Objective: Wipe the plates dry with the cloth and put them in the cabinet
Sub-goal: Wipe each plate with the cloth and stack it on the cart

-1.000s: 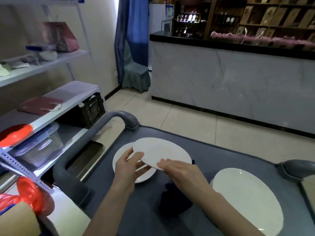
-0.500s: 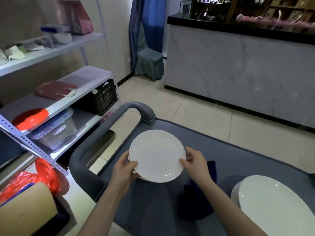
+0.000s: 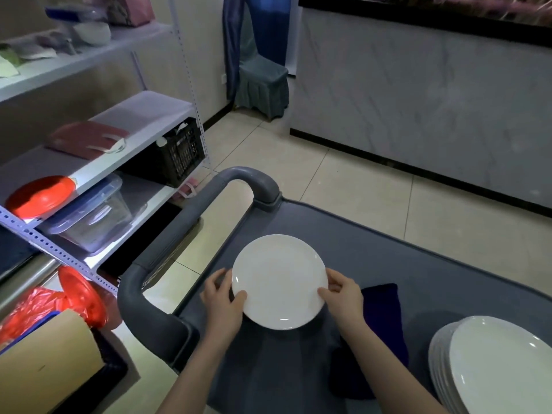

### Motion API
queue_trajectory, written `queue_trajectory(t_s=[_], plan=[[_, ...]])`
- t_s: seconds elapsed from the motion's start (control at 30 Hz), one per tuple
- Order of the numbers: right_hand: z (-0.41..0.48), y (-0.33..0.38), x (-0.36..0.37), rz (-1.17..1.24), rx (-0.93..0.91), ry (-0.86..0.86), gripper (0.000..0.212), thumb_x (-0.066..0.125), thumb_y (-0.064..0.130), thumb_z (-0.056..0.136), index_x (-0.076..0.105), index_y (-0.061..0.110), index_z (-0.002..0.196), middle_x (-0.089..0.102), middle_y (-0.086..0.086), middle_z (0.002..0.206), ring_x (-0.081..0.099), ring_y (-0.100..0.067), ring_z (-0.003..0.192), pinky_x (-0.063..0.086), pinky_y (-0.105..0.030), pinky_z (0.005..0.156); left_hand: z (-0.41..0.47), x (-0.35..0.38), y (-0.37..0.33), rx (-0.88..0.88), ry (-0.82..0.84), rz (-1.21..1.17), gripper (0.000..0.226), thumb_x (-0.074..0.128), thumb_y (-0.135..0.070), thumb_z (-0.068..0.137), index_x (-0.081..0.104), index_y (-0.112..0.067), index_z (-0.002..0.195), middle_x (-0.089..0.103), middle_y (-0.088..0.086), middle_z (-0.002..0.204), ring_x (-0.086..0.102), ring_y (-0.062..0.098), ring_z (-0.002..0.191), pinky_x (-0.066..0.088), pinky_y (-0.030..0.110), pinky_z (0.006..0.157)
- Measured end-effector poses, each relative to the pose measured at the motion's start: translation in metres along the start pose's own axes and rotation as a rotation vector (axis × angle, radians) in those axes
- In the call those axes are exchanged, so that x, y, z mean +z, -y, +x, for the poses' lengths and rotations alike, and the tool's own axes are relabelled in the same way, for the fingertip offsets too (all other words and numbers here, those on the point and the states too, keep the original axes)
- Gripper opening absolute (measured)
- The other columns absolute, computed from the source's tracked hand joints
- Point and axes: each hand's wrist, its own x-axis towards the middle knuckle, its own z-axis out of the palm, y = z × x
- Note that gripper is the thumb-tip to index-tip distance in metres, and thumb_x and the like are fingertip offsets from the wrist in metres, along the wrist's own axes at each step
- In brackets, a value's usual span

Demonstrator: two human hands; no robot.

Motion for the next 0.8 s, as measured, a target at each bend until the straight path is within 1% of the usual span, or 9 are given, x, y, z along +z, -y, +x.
queue_trajectory(t_s=[0.1,0.13,0.2,0.3,0.4,0.47,0.53,0.63,0.8], plan=[[0.003,-0.002,0.005,-0.017,-0.004,-0.015,0.051,0.06,-0.01,0.081,0.065,0.04,0.092,0.067,0.022,0.078,0.063,-0.002,0.072,0.047,-0.014,0.06,0.005,0.005,0.003,-0.008,-0.011,0.005,0.05,0.056,-0.004,0.09,0.052,-0.015,0.138,0.03,-0.001,0.143,0.02,0.016,0.129,0.025,0.033,0.109],[0.003,-0.003,0.006,-0.016,-0.003,-0.02,0.052,0.06,-0.01,0.081,0.066,0.04,0.091,0.067,0.022,0.077,0.063,-0.003,0.072,0.048,-0.015,0.061,0.007,0.006,0.003,-0.006,-0.006,0.003,0.05,0.056,-0.004,0.09,0.052,-0.015,0.138,0.031,-0.001,0.143,0.02,0.015,0.128,0.025,0.031,0.108],[0.004,-0.006,0.008,-0.018,0.0,-0.023,0.048,0.059,-0.01,0.081,0.072,0.034,0.095,0.069,0.019,0.077,0.064,-0.005,0.073,0.052,-0.02,0.064,0.01,0.008,0.004,-0.009,0.004,0.005,0.051,0.055,-0.003,0.09,0.052,-0.015,0.139,0.032,-0.001,0.142,0.02,0.015,0.129,0.023,0.028,0.107],[0.006,-0.009,0.012,-0.021,-0.009,-0.016,0.043,0.06,-0.009,0.081,0.074,0.026,0.102,0.072,0.002,0.089,0.066,-0.016,0.08,0.055,-0.028,0.072,0.012,0.008,0.007,-0.007,0.004,0.006,0.051,0.054,-0.003,0.09,0.051,-0.015,0.14,0.034,-0.003,0.138,0.022,0.015,0.129,0.025,0.028,0.106],[0.012,-0.013,0.016,-0.045,-0.013,-0.029,0.044,0.061,-0.004,0.084,0.072,0.023,0.117,0.067,-0.01,0.106,0.066,-0.02,0.087,0.048,-0.021,0.07,0.011,0.009,0.01,0.015,-0.002,0.023,0.05,0.054,-0.004,0.091,0.051,-0.017,0.139,0.033,-0.012,0.126,0.021,0.008,0.12,0.026,0.028,0.103],[0.014,-0.014,0.018,-0.057,-0.013,-0.039,0.046,0.061,-0.003,0.085,0.07,0.022,0.123,0.066,-0.011,0.109,0.064,-0.019,0.087,0.045,-0.02,0.071,0.011,0.011,0.013,0.01,-0.012,0.027,0.05,0.055,-0.005,0.091,0.051,-0.018,0.14,0.033,-0.012,0.126,0.02,0.006,0.117,0.025,0.027,0.102],[0.014,-0.015,0.018,-0.062,-0.013,-0.048,0.049,0.061,-0.003,0.085,0.068,0.022,0.126,0.064,-0.011,0.111,0.063,-0.019,0.087,0.046,-0.022,0.076,0.011,0.012,0.014,-0.002,-0.009,0.036,0.05,0.054,-0.006,0.092,0.05,-0.019,0.14,0.035,-0.008,0.131,0.021,0.008,0.119,0.026,0.027,0.1],[0.013,-0.016,0.018,-0.069,-0.017,-0.063,0.048,0.063,-0.002,0.086,0.067,0.021,0.128,0.06,-0.008,0.112,0.062,-0.017,0.086,0.046,-0.023,0.079,0.011,0.014,0.015,-0.006,-0.004,0.046,0.051,0.054,-0.008,0.093,0.047,-0.019,0.143,0.034,-0.006,0.137,0.021,0.01,0.121,0.027,0.028,0.1],[0.013,-0.017,0.016,-0.098,-0.024,-0.058,0.047,0.063,-0.001,0.086,0.067,0.02,0.128,0.058,-0.008,0.112,0.062,-0.015,0.086,0.048,-0.024,0.082,0.01,0.016,0.015,0.0,-0.009,0.065,0.053,0.052,-0.008,0.094,0.043,-0.018,0.145,0.033,-0.006,0.139,0.021,0.011,0.122,0.027,0.028,0.102]])
